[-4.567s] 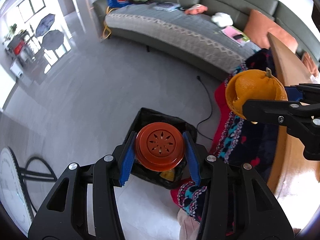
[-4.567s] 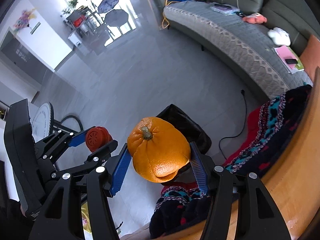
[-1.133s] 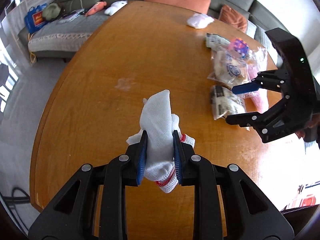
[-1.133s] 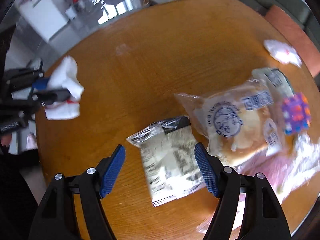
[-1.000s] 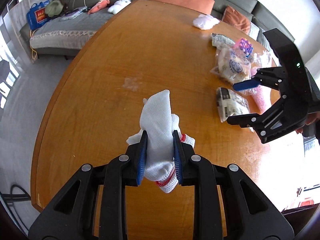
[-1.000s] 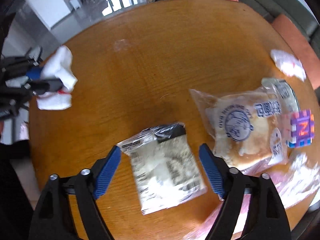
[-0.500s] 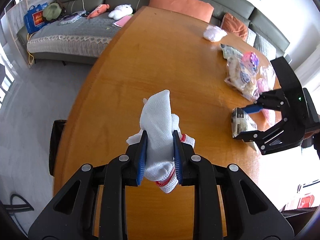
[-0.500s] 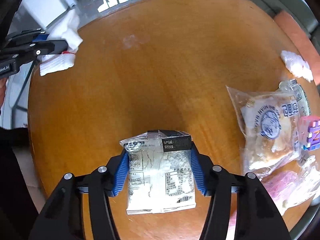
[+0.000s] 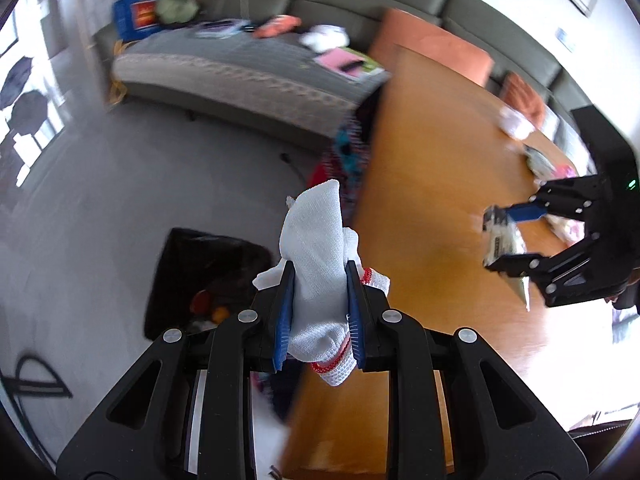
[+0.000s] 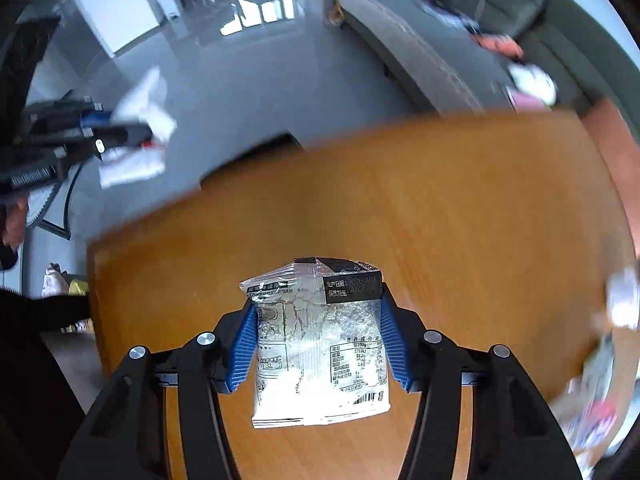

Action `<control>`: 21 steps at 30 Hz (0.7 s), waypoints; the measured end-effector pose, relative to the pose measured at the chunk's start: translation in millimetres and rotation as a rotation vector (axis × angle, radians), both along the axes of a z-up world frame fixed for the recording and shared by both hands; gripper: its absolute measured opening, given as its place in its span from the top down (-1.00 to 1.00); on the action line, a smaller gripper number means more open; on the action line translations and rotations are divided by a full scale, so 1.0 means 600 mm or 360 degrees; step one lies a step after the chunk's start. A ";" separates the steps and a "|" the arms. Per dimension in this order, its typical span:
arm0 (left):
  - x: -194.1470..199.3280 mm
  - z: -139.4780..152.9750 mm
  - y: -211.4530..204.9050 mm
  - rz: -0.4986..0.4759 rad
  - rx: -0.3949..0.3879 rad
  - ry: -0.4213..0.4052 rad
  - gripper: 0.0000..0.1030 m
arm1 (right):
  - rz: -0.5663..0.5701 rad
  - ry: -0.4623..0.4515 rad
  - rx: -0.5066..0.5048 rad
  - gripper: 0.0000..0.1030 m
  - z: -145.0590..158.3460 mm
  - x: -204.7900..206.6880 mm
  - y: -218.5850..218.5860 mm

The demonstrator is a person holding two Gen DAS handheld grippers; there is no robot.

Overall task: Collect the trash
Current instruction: 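Carry the cloth and plastic bag over the black bin and open both tools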

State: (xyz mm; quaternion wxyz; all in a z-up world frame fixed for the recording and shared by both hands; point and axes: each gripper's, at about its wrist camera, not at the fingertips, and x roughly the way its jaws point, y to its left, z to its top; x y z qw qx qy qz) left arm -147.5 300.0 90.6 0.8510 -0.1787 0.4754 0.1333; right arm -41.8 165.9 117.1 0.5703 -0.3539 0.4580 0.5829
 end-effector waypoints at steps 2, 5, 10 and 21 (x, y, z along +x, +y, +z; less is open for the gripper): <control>-0.027 -0.004 0.040 0.0088 0.0003 0.0009 0.54 | 0.0044 0.0007 0.0054 -0.09 0.013 -0.023 0.054; -0.057 -0.011 0.086 0.0197 0.0021 0.0031 0.54 | 0.0089 0.0016 0.0094 -0.09 0.022 -0.041 0.098; -0.092 -0.037 0.154 0.0341 0.0014 0.0107 0.54 | 0.0134 0.0074 0.0095 -0.10 0.018 -0.076 0.173; -0.086 -0.116 0.281 0.0580 -0.0035 0.0362 -0.77 | 0.0224 0.0127 0.0119 -0.53 -0.006 -0.143 0.317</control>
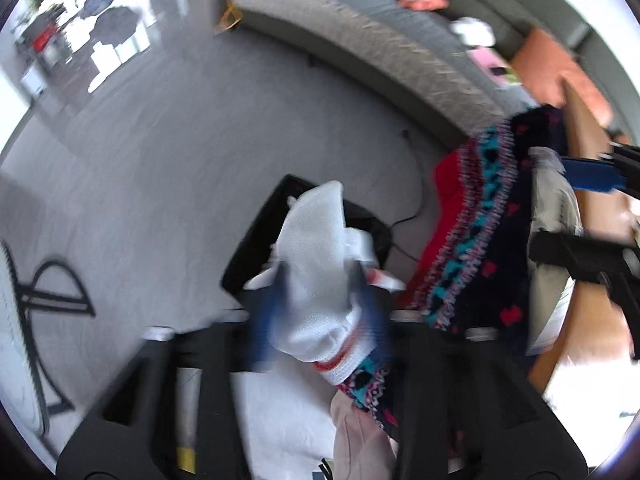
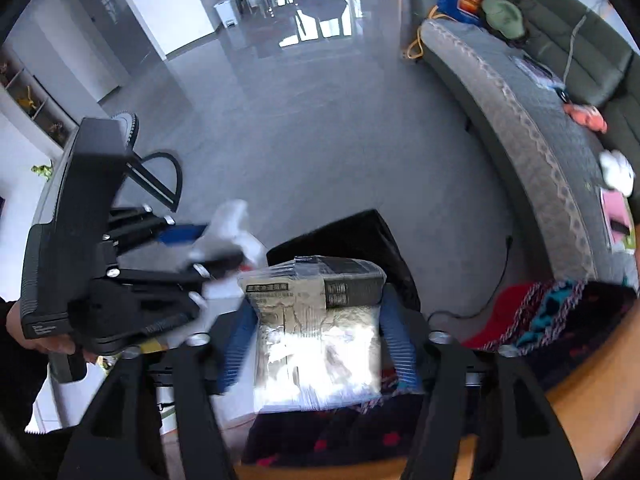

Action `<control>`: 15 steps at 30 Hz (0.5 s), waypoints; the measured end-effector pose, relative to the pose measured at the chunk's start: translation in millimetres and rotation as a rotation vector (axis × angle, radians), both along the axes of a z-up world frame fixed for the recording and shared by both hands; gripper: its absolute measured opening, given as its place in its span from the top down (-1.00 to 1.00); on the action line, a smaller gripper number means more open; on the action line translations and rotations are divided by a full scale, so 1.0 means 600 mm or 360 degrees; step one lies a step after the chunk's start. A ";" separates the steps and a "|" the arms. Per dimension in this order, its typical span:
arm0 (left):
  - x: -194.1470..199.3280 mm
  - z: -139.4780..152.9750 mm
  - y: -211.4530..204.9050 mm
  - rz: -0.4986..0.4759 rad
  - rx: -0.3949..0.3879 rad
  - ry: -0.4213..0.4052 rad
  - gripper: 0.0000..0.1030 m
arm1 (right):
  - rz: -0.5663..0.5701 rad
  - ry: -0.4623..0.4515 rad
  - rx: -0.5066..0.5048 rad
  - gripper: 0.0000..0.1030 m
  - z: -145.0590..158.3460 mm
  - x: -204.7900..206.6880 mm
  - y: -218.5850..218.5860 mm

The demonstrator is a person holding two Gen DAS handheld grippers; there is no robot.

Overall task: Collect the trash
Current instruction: 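Carry the cloth and plastic bag over the black bin and open both tools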

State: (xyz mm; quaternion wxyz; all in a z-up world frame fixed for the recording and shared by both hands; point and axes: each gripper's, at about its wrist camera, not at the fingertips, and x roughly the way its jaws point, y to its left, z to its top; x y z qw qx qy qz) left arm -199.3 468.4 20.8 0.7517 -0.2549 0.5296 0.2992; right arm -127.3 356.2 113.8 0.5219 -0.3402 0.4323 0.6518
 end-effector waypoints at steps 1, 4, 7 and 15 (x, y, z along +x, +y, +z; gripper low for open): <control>0.001 -0.002 0.008 0.0044 0.0045 0.0033 -0.86 | 0.0017 -0.0016 0.0016 -0.54 0.000 -0.003 0.009; -0.003 0.000 0.034 0.0120 0.0115 0.0055 -0.88 | 0.0023 -0.0011 0.0008 -0.54 -0.004 -0.006 0.019; -0.008 -0.001 0.037 0.0136 0.0092 0.0041 -0.88 | 0.0016 -0.0001 0.0003 -0.54 -0.006 0.001 0.018; 0.007 -0.003 0.019 0.0065 0.0103 0.0081 -0.88 | -0.0043 0.0034 0.0039 -0.54 0.011 0.020 -0.004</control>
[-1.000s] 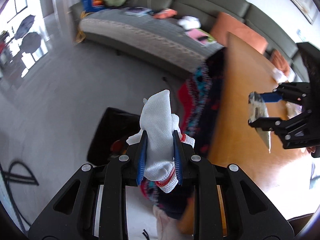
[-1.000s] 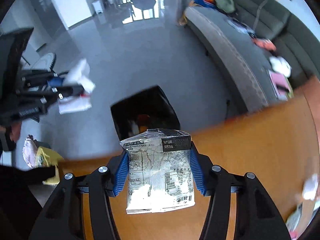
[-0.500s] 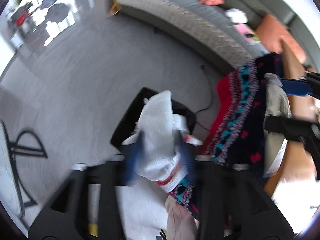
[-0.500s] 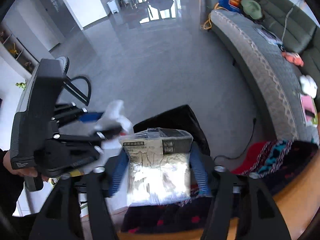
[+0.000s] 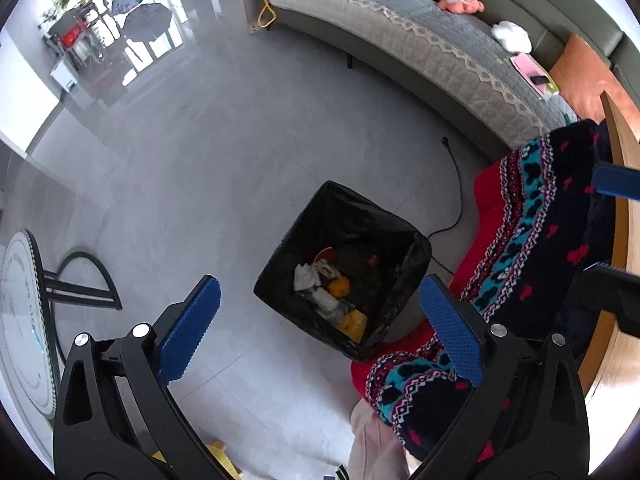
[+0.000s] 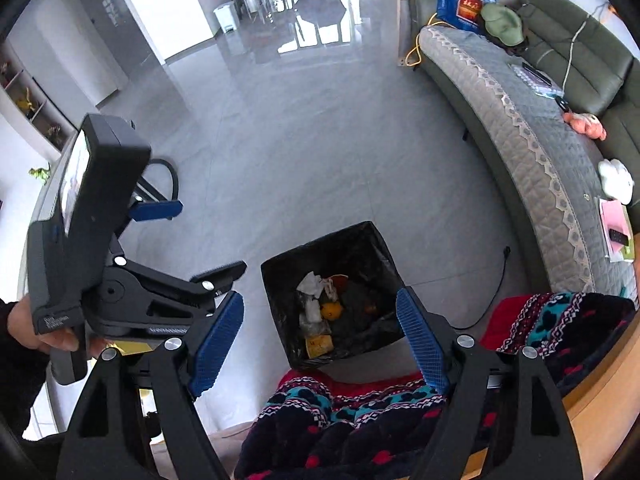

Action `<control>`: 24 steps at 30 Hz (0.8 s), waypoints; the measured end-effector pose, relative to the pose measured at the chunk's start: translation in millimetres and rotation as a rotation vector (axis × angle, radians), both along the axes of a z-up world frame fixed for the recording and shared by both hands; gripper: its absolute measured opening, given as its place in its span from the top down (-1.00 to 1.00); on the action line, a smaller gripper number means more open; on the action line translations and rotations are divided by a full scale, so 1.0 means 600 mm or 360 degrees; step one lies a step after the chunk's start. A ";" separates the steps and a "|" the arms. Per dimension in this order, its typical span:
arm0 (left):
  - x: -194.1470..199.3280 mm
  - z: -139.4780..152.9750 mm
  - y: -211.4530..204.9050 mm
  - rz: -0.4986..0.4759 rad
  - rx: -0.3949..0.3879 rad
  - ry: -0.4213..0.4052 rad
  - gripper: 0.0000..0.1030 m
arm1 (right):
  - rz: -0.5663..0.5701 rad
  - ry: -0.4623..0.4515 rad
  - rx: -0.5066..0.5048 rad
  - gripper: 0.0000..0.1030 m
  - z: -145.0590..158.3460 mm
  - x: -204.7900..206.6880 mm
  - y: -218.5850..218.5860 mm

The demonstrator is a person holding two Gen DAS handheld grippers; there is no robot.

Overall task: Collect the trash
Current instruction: 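Carry the cloth and plastic bag over the black bin and open both tools, then move both open tools back over the table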

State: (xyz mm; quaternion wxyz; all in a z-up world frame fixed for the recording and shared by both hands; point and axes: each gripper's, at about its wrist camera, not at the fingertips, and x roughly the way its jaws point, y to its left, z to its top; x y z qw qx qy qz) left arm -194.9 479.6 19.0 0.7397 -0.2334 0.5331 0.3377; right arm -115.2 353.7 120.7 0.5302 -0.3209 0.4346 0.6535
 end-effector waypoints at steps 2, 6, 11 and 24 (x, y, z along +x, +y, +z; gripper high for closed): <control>0.006 0.003 -0.009 -0.0027 0.0009 0.0004 -0.88 | -0.0025 0.0005 0.0018 -0.54 0.010 0.007 -0.013; 0.017 0.020 -0.034 -0.0094 0.0024 -0.0023 -0.88 | -0.0076 0.0015 0.0038 -0.54 0.024 0.021 -0.041; 0.042 0.050 -0.083 -0.0227 0.0082 -0.0051 -0.88 | -0.0177 0.0019 0.0073 -0.54 0.041 0.047 -0.096; 0.168 0.123 -0.290 -0.0690 0.0133 -0.0208 -0.88 | -0.0549 -0.0012 0.0149 -0.54 0.078 0.162 -0.313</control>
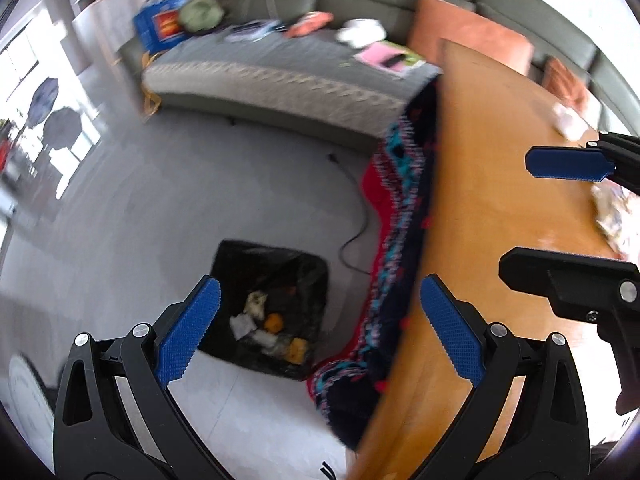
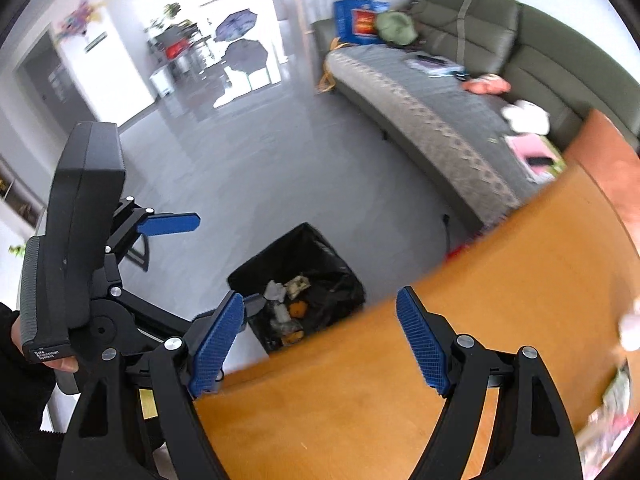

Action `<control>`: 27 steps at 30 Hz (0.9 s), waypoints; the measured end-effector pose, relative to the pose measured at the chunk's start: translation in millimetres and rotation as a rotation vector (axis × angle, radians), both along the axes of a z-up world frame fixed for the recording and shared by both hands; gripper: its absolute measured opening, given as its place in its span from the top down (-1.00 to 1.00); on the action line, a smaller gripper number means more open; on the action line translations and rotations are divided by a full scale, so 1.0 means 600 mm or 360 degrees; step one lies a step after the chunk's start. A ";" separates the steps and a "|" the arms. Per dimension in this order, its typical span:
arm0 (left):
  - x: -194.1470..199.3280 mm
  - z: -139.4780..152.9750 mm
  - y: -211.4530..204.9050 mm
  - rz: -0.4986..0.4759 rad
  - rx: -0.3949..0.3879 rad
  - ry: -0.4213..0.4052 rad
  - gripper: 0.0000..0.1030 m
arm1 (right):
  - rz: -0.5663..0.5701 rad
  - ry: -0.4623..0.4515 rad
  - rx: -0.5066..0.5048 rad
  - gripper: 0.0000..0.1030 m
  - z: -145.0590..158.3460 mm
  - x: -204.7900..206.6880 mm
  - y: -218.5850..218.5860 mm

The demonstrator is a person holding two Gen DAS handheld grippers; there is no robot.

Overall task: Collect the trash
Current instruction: 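Move both open tools back over the table, then grasp the pink-filled clear bag with the right tool while the left tool grasps the bread bag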

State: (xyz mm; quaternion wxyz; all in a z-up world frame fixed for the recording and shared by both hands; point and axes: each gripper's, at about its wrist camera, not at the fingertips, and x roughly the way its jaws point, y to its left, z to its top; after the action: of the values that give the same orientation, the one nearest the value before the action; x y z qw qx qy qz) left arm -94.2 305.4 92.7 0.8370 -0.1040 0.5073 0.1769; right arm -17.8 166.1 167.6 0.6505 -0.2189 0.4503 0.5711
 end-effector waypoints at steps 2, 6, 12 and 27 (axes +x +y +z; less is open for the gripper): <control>0.025 0.006 -0.035 -0.0071 0.0002 -0.0012 -0.88 | -0.0067 -0.0011 0.0002 -0.54 0.003 0.021 -0.037; 0.071 0.018 -0.111 -0.0220 -0.0002 -0.0041 -0.88 | -0.0213 -0.0018 0.0000 -0.54 0.005 0.063 -0.117; 0.130 0.025 -0.221 -0.0420 -0.0014 -0.0052 -0.88 | -0.0426 -0.0018 -0.0020 -0.54 -0.005 0.124 -0.243; 0.244 0.030 -0.453 -0.0756 -0.0070 -0.0030 -0.88 | -0.0796 -0.0047 -0.0065 -0.54 -0.023 0.227 -0.499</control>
State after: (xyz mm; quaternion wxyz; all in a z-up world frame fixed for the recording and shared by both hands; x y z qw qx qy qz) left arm 52.5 33.6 110.7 0.8574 -0.0015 0.5133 -0.0371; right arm 118.4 -133.1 153.5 0.7735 -0.1221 0.4923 0.3800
